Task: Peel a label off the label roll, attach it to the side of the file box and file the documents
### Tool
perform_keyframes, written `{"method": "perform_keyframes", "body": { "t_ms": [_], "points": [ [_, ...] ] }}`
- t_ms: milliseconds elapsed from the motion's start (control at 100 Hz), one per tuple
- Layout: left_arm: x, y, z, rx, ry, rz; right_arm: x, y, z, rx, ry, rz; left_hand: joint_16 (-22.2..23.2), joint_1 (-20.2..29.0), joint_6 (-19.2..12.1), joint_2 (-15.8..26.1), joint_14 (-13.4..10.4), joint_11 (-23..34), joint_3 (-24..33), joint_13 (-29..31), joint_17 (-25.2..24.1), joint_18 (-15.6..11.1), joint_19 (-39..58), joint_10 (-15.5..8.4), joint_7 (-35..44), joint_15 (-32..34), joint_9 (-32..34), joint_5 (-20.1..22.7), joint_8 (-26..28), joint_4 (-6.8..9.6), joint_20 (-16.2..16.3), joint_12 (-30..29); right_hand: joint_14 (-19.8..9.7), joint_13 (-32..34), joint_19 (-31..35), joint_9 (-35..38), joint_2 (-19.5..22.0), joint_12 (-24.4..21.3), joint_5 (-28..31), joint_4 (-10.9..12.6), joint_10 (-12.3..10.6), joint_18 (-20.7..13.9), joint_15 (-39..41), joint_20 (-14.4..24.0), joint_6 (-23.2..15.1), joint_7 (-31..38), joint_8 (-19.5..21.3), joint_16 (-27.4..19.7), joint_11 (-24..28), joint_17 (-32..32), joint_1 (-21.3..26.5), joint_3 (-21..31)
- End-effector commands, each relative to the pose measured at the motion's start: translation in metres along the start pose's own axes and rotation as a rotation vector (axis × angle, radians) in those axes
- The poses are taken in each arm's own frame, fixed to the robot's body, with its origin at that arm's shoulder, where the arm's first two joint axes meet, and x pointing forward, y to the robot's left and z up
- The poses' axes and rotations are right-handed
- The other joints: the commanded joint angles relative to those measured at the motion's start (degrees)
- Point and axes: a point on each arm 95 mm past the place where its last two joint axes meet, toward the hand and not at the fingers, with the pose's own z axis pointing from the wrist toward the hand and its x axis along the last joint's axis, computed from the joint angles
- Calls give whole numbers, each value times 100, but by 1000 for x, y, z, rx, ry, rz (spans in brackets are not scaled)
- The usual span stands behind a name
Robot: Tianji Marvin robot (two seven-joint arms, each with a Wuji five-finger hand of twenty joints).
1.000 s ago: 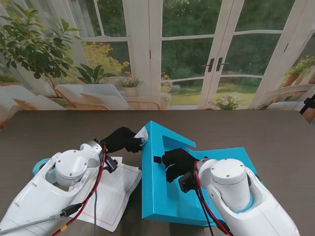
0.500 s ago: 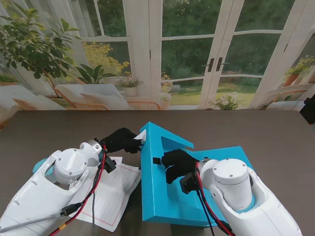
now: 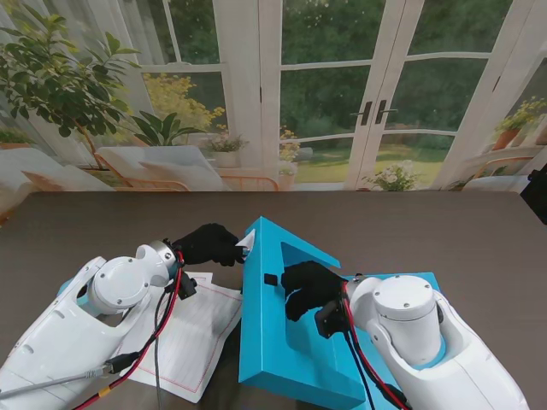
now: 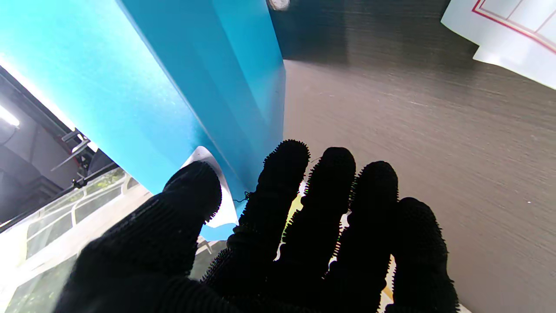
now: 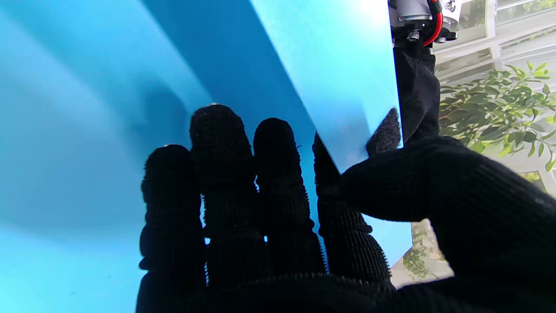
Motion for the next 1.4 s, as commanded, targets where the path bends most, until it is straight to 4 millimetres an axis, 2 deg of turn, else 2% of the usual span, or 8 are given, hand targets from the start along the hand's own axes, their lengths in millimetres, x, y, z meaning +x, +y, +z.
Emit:
{"method": "perform_keyframes", "body": {
  "t_ms": [0, 670, 810, 870, 1010, 1110, 1390],
  "points": [
    [-4, 3, -2, -16, -8, -6, 3, -5, -2, 28, 12, 8, 86, 80, -121, 141, 450, 60, -39, -56, -241, -502, 56, 23, -36, 274, -88, -21, -4, 171, 51, 94, -31, 257, 87, 167, -247, 110, 209, 221, -90, -205, 64, -57, -392, 125, 161, 31, -42, -527, 128, 125],
    [-10, 3, -7, 21, -20, -8, 4, -6, -3, 61, 9, 16, 80, -8, -37, 313, 480, 88, -42, -88, -272, -498, 47, 56, -133, 270, -133, -86, -12, 270, 49, 78, -28, 241, 73, 153, -217, 118, 196, 214, -85, -222, 63, -70, -370, 111, 182, 36, -47, -535, 117, 145],
    [-12, 3, -7, 27, -32, -21, 4, -6, -3, 64, 10, 15, 85, -100, -18, 372, 468, 66, -86, -123, -294, -512, 47, 63, -267, 274, -225, -279, -51, 301, 54, 70, -36, 232, 67, 143, -211, 121, 194, 217, -82, -230, 65, -74, -375, 106, 189, 38, -48, -538, 118, 154],
    [-14, 4, -6, 30, -33, -36, 4, -6, -3, 66, 10, 13, 92, -129, -105, 394, 468, 58, -149, -150, -307, -516, 42, 81, -435, 280, -306, -354, -125, 319, 59, 64, -31, 236, 67, 146, -209, 120, 194, 211, -82, -230, 68, -75, -375, 105, 190, 38, -48, -538, 110, 147],
    [-15, 3, -6, 49, -16, -106, 4, -5, -3, 66, 10, 12, 100, -318, -567, 421, 459, 2, -333, -231, -363, -546, 32, 102, -606, 269, -534, -520, -192, 307, 68, 50, -30, 237, 64, 137, -208, 120, 194, 214, -79, -233, 69, -76, -375, 103, 193, 39, -51, -544, 114, 155],
    [-15, 1, -8, 56, -7, -157, 4, -5, -3, 66, 9, 12, 114, -360, -715, 484, 439, -8, -489, -259, -388, -568, 33, 98, -606, 275, -621, -424, -192, 306, 81, 51, -29, 233, 62, 132, -201, 121, 193, 215, -77, -235, 68, -78, -375, 101, 193, 38, -50, -545, 114, 160],
    [-18, 1, -13, 91, -13, -216, 4, -6, -3, 67, 6, 12, 188, -213, -424, 548, 496, 57, -631, -138, -271, -462, 104, 163, -305, 392, -639, -6, -23, 366, 164, 104, -33, 213, 53, 120, -188, 121, 177, 210, -73, -242, 68, -80, -360, 98, 200, 39, -46, -558, 105, 163]
  ]
}}
